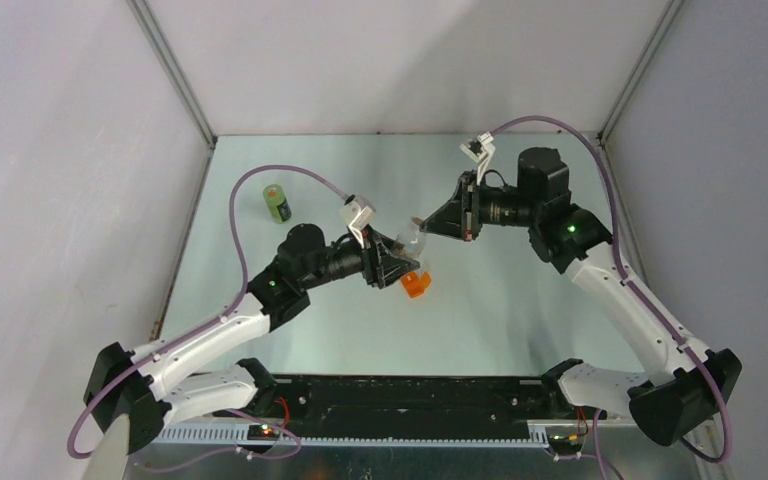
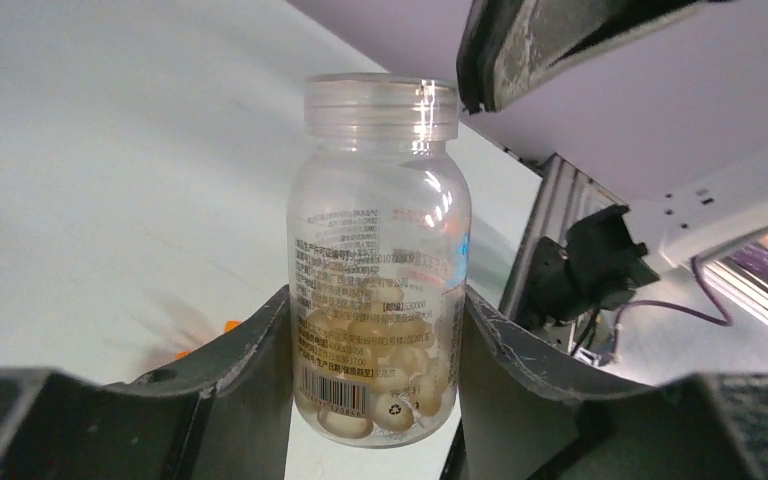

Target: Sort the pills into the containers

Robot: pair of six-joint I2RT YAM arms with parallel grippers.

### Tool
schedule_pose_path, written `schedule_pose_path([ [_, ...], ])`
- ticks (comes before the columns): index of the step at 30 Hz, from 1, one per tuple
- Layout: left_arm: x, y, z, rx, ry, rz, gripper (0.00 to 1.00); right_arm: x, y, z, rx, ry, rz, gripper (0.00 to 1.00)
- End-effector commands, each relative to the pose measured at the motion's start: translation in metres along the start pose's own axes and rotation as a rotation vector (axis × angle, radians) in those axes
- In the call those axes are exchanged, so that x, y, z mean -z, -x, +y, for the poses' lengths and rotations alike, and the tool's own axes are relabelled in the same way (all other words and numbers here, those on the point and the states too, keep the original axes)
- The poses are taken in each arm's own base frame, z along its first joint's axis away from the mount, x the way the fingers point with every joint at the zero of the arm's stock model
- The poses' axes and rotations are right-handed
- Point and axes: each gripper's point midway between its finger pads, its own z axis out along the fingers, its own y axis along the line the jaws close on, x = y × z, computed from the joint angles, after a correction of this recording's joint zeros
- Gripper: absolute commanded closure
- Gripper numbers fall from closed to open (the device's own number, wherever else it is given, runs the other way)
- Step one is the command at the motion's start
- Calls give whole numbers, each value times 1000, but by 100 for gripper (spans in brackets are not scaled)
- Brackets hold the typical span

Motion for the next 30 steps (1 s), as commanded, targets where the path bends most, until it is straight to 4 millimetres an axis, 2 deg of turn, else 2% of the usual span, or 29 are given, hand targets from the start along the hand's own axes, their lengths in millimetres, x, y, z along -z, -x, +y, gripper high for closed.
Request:
schedule_pose_path([
  [1,8,30,-38,-75,-151,-38,100,11,21,14,167,105,-44,80],
  [2,8,31,-35,-81,-130,-42,100,12,25,11,125,70,-52,66],
  [3,10,32,-33,-93,-119,-35,100,12,32,4,107,2,-82,39],
  [4,10,33,-31,-99,-103,-36,100,13,32,1,57,-36,-89,29],
  [5,11,33,-30,-109,-96,-35,100,13,37,-7,43,-117,-127,15],
  [7,11,34,-27,-119,-82,-38,100,13,37,-14,-3,-213,-153,5],
  [8,11,35,-26,-123,-75,-40,100,9,34,-11,-13,-218,-150,3],
  [10,11,37,-25,-127,-71,-49,100,3,31,-17,-44,-267,-153,1],
  [12,11,39,-26,-127,-73,-58,100,-5,26,-24,-85,-297,-144,3],
  [14,11,41,-27,-126,-75,-67,100,-13,24,-23,-121,-283,-141,18],
  [15,11,41,-27,-124,-75,-68,100,-16,25,-19,-141,-254,-146,34],
  [16,10,42,-28,-120,-76,-72,100,-17,26,-17,-148,-241,-150,41],
  [17,10,43,-28,-118,-76,-74,100,-19,26,-13,-155,-215,-160,54],
  [19,10,45,-28,-106,-73,-80,100,-20,26,-5,-156,-176,-168,65],
  [20,10,47,-28,-96,-70,-83,100,-19,24,1,-151,-146,-158,66],
  [23,10,50,-25,-73,-40,-90,100,-19,19,11,-128,-81,-124,61],
  [26,10,54,-23,-54,-20,-94,100,-18,13,13,-118,-51,-102,38],
  [28,10,56,-21,-49,-9,-101,100,-16,14,7,-132,-86,-112,31],
  [30,10,57,-20,-47,0,-107,100,-15,16,3,-153,-105,-124,31],
])
